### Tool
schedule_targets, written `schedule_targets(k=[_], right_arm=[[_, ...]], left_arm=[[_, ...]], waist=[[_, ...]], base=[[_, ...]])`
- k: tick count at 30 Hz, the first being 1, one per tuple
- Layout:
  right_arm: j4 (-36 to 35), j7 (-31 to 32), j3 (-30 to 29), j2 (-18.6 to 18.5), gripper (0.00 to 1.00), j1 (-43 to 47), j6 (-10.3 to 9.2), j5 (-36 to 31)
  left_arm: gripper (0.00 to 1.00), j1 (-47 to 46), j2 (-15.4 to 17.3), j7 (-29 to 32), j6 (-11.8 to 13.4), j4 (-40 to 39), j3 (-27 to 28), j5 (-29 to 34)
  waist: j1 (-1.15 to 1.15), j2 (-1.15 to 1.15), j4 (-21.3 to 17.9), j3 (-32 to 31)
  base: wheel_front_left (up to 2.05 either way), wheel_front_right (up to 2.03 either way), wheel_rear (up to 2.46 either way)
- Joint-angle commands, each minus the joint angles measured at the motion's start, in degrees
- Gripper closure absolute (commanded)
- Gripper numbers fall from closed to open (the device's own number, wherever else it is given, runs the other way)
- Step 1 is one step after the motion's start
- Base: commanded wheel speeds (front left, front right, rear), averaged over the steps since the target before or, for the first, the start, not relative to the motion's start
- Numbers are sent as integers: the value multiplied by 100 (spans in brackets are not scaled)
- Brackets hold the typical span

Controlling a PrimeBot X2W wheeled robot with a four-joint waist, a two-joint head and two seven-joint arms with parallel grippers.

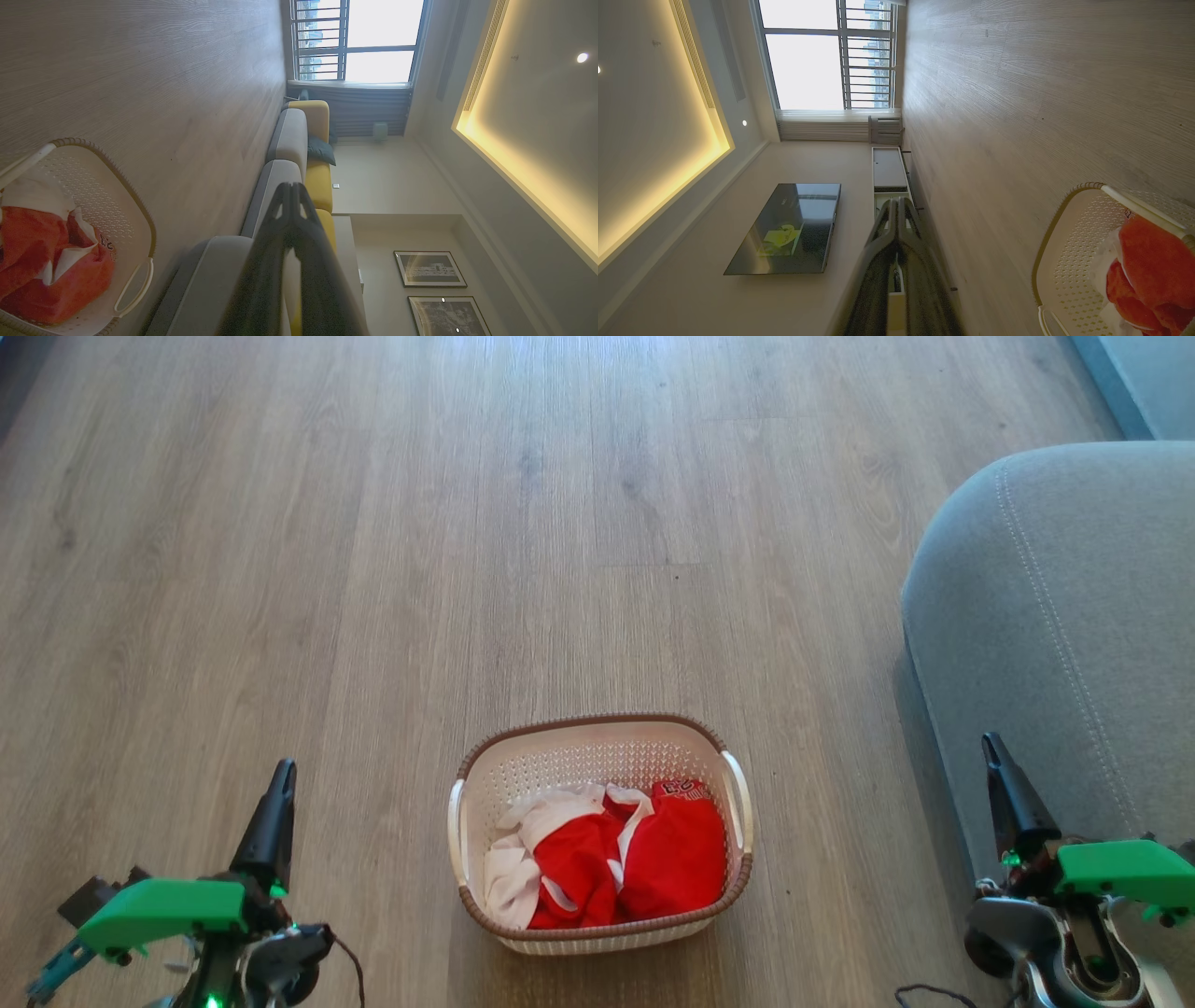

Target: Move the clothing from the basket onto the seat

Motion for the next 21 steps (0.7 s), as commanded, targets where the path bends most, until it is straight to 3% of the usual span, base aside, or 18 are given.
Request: schedule_targets(k=[1, 21], right_arm=[[-223, 24, 102, -21, 100, -257, 3, 37], [-223, 24, 102, -21, 100, -257, 3, 37]], left_arm=[[100, -273, 52, 42, -11, -195, 196, -32], [100, -273, 52, 42, -11, -195, 196, -32]], waist=[[0, 0, 0, 0], [0, 0, 0, 0]], base=[[0, 0, 0], [0, 0, 0]])
